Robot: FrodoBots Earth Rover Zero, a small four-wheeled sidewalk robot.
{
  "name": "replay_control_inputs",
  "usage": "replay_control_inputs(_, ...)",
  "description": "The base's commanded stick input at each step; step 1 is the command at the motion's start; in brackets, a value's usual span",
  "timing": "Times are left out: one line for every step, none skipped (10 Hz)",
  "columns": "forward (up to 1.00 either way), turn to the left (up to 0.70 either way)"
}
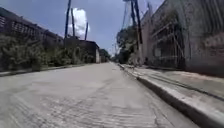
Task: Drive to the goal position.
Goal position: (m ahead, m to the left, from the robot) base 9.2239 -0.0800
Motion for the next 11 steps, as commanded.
replay_control_inputs(1.00,0.00)
replay_control_inputs(1.00,0.00)
replay_control_inputs(1.00,0.00)
replay_control_inputs(1.00,-0.05)
replay_control_inputs(1.00,-0.21)
replay_control_inputs(1.00,-0.38)
replay_control_inputs(1.00,-0.19)
replay_control_inputs(1.00,0.00)
replay_control_inputs(1.00,0.00)
replay_control_inputs(1.00,0.00)
replay_control_inputs(1.00,0.00)
